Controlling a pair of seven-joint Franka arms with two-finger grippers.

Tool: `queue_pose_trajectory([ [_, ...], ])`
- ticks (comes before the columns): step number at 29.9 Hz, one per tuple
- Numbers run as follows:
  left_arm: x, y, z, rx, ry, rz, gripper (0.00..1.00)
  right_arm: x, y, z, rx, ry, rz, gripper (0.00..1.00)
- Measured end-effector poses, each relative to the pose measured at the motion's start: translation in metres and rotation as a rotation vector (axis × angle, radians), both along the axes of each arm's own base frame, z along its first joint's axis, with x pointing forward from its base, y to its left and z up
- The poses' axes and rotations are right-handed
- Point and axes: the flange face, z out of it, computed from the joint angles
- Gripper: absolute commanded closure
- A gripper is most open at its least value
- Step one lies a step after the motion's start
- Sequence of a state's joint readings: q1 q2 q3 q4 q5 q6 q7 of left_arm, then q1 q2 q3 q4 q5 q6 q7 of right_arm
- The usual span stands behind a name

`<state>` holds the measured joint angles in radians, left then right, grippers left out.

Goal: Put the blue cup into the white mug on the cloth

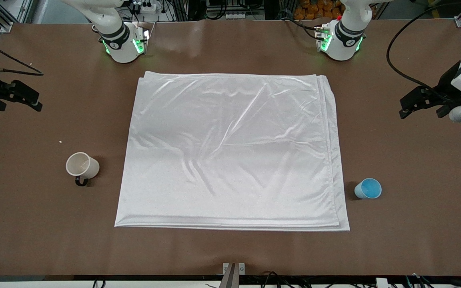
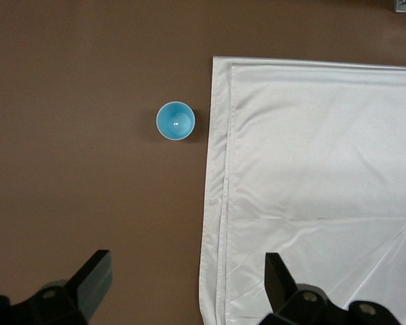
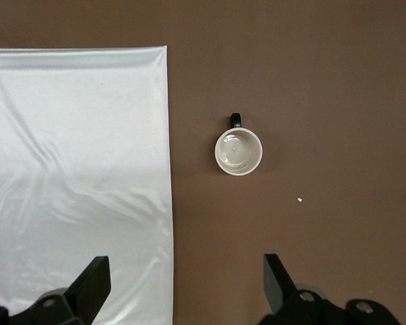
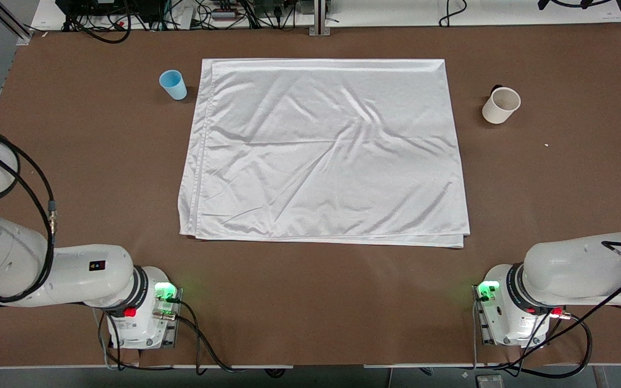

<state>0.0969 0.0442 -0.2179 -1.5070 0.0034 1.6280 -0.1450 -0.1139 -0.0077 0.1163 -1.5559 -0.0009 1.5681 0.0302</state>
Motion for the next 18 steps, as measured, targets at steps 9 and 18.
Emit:
queue_pose_trajectory([
  [9,0.0,0.0,-0.001,0.0,0.001,0.001,0.0,0.0,0.0,0.0,0.0,0.0,0.0,0.0],
  [18,0.006,0.008,-0.012,-0.001,0.022,0.012,0.0,0.0,0.0,-0.002,0.0,0.005,0.0,0.0],
])
